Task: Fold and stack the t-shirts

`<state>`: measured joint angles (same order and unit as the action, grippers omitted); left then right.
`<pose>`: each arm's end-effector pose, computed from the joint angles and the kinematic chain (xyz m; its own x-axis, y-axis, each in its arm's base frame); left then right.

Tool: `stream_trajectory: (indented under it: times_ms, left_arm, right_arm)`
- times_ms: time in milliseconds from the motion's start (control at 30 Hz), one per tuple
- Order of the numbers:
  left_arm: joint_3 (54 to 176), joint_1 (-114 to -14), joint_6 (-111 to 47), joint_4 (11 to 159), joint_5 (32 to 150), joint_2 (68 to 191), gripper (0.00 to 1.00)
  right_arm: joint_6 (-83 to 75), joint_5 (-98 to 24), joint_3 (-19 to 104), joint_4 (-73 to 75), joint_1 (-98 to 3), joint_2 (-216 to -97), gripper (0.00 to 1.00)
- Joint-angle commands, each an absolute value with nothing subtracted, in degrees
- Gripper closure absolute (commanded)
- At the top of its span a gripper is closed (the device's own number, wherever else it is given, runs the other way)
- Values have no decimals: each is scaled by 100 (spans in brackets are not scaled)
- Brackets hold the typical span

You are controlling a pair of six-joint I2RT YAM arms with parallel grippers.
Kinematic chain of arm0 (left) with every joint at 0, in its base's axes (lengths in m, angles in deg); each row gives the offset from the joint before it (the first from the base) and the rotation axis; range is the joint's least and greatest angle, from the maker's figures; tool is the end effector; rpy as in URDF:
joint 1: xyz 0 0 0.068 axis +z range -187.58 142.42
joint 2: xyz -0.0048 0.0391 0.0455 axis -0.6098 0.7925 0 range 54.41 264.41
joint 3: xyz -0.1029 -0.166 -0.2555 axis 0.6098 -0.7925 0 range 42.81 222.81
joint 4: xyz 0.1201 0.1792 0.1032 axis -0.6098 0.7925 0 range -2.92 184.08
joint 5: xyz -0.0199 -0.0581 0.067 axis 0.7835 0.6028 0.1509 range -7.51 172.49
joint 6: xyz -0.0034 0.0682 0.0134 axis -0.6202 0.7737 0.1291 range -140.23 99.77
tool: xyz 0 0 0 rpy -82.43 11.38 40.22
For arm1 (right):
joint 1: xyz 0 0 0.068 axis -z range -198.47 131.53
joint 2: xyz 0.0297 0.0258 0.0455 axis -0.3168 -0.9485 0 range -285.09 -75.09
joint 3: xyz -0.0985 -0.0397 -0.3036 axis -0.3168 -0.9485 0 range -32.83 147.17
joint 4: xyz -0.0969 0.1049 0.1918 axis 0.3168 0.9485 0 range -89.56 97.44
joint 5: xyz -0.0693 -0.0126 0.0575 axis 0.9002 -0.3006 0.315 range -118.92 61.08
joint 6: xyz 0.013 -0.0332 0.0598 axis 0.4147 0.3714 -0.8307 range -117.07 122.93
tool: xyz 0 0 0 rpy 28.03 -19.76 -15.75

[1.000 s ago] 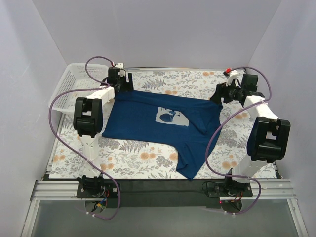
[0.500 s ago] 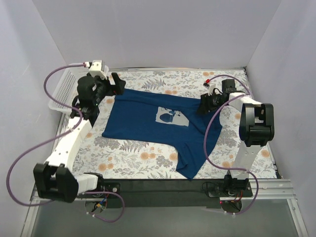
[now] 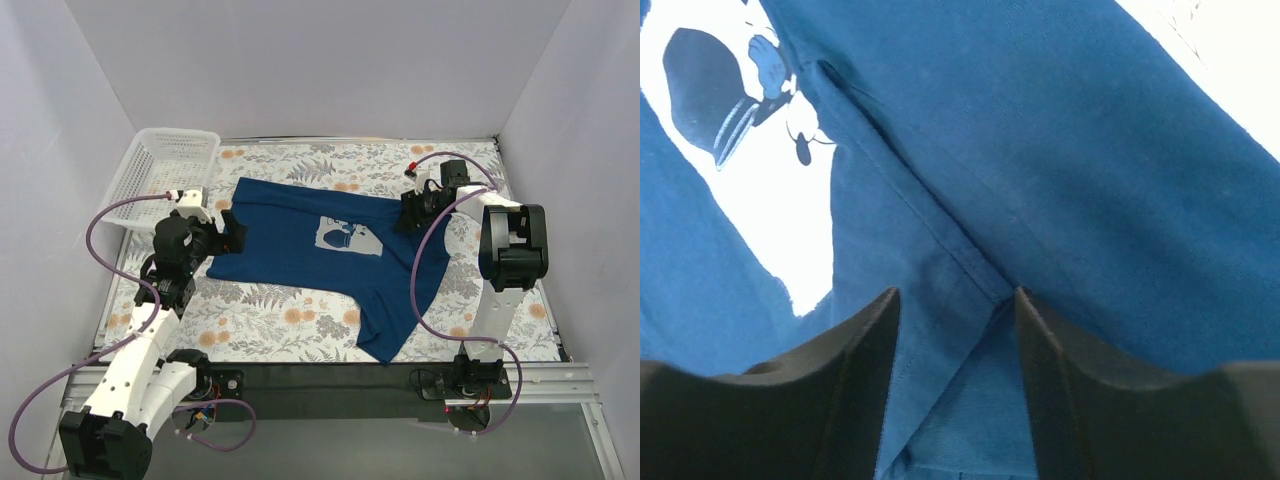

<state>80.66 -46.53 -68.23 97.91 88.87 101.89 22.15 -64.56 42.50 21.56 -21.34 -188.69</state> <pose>0.1548 -0.0308 0.3217 -0.4223 -0.6812 -0.5981 -0.0843 0.6864 -0.7223 0.4154 0.0538 0.2083 -0.7006 -0.3030 -0.6460 -0.6013 0.7382 0.3059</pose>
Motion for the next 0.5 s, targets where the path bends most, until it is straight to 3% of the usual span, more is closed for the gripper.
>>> stream_trajectory:
  times_ms: [0,133,267,367,467]
  left_arm:
    - [7947,-4637,-6804,9921,8724,9959,19]
    - [7806,-4637,-6830,9930,8636,9827,19]
    - [7736,-4637,-6901,9930,8627,9739,19]
    - [7727,-4637,-6901,9930,8610,9695,19]
    - [7718,-4645,-6909,9930,8610,9686,19]
  right_arm:
    - [2147,-6364,4442,2232,-2146,-18908,54]
    - [2165,-6425,4399,2267,-2189,-18909,62]
    - [2208,-6496,4355,2285,-2181,-18786,87]
    - [2235,-6601,4258,2285,-2216,-18531,97]
    - [2322,-6733,4091,2346,-2277,-18206,99]
